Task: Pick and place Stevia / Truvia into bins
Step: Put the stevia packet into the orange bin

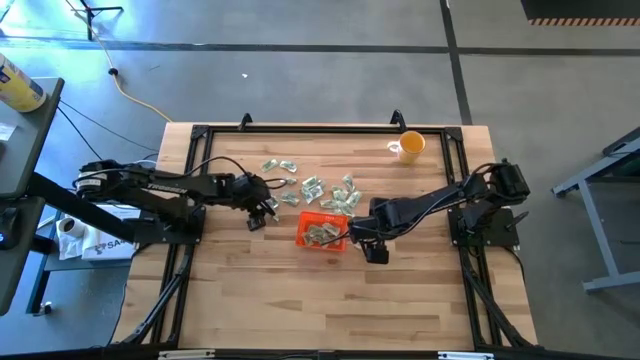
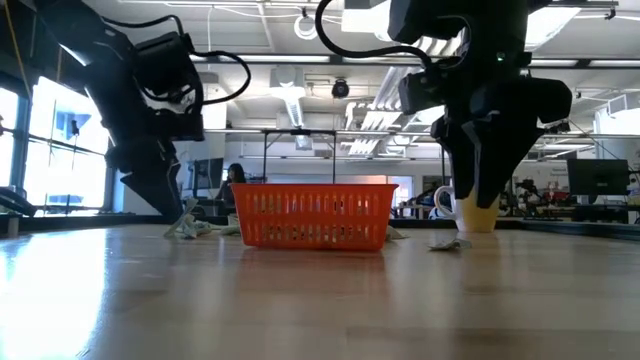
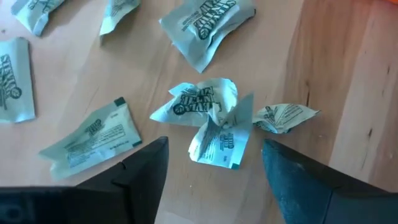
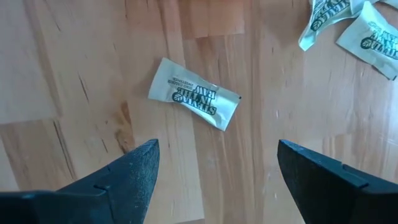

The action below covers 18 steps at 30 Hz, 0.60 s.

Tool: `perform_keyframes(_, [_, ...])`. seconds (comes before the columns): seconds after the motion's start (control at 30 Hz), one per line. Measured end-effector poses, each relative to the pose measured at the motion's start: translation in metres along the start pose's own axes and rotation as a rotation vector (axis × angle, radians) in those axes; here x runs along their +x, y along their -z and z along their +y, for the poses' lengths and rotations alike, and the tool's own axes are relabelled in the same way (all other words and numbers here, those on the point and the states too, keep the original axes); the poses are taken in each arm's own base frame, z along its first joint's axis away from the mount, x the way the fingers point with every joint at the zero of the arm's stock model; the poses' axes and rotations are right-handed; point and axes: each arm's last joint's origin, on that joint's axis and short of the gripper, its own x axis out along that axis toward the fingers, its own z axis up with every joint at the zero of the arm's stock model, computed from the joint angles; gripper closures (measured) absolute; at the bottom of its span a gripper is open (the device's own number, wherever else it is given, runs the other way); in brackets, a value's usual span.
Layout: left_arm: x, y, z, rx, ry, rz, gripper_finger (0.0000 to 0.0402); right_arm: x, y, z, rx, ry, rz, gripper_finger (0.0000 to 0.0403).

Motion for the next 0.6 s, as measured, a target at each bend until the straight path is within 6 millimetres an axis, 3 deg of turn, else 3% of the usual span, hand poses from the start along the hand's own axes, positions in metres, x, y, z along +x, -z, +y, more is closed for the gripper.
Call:
perform_keyframes(0.13, [0.006, 0.001, -0.001, 0.019, 0.005, 0.024, 0.011, 0.0, 0.0, 0.0, 0.0, 0.011, -0.004, 0.0087])
perform_keyframes(0.33, [0.022, -0.002, -0.003, 0.07, -0.014, 0.029, 0.015, 0.0, 0.0, -0.001, 0.002, 0.016, -0.007, 0.0087])
perform_keyframes(0.47, [0.025, -0.004, -0.002, 0.068, -0.04, 0.012, 0.02, 0.0, 0.0, -0.001, 0.018, 0.016, -0.005, 0.0087])
perform_keyframes(0.6, [0.021, -0.001, -0.001, 0.073, -0.066, 0.039, 0.0278, 0.0, 0.0, -0.001, 0.018, 0.018, 0.001, 0.0087])
